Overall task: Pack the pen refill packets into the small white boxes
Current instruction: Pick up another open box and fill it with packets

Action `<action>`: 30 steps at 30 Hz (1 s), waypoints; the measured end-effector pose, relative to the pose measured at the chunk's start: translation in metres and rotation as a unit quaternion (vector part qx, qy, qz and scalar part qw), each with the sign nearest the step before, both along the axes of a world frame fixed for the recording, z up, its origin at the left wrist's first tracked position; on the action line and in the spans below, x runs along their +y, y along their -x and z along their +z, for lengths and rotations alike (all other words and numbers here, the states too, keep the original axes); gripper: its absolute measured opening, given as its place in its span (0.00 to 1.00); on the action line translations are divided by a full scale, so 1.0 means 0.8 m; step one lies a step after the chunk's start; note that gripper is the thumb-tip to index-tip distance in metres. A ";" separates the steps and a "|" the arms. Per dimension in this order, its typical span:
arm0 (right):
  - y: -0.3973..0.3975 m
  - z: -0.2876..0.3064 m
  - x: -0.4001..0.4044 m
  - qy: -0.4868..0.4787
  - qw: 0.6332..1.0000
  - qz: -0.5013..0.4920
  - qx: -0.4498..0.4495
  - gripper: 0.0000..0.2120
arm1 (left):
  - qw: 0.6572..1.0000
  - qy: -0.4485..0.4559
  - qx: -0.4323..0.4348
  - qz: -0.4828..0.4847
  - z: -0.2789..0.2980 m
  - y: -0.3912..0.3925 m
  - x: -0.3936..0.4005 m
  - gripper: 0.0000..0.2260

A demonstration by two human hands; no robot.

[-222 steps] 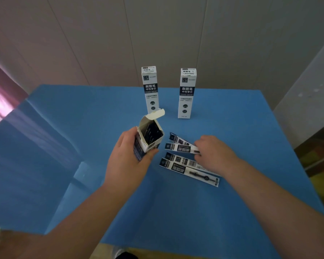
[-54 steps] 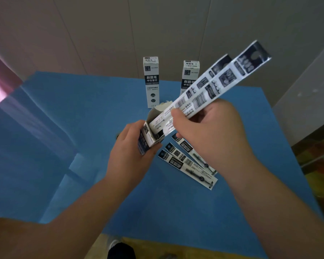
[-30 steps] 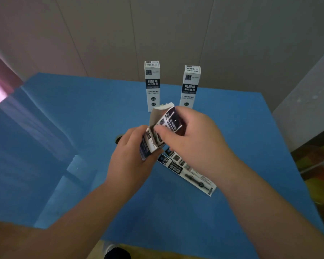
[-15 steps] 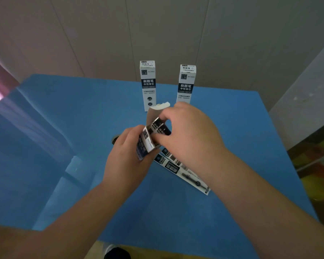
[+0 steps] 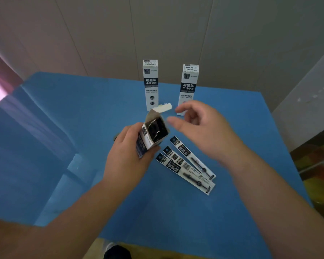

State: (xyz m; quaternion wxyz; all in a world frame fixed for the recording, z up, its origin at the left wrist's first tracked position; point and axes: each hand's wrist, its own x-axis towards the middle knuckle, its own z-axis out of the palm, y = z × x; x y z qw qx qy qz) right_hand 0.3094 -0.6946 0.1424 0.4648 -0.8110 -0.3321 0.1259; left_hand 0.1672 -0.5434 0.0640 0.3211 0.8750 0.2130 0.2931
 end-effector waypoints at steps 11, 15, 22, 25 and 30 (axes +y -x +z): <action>0.015 -0.108 -0.027 0.406 0.907 0.010 -0.110 0.34 | 1.000 -0.005 0.012 0.004 -0.001 -0.001 0.000 0.23; 0.020 -0.113 -0.026 0.405 0.907 0.025 -0.112 0.24 | 1.000 0.000 0.009 0.002 -0.002 0.001 -0.001 0.22; 0.007 -0.111 -0.027 0.410 0.909 0.042 -0.067 0.18 | 1.000 0.007 0.012 -0.001 0.001 0.002 -0.003 0.22; -0.003 -0.111 -0.028 0.399 0.915 0.048 -0.048 0.19 | 1.000 0.010 0.013 0.002 0.000 0.002 -0.003 0.22; -0.017 -0.109 -0.030 0.382 0.923 0.045 0.011 0.19 | 1.000 0.012 0.015 0.001 0.001 0.001 -0.003 0.22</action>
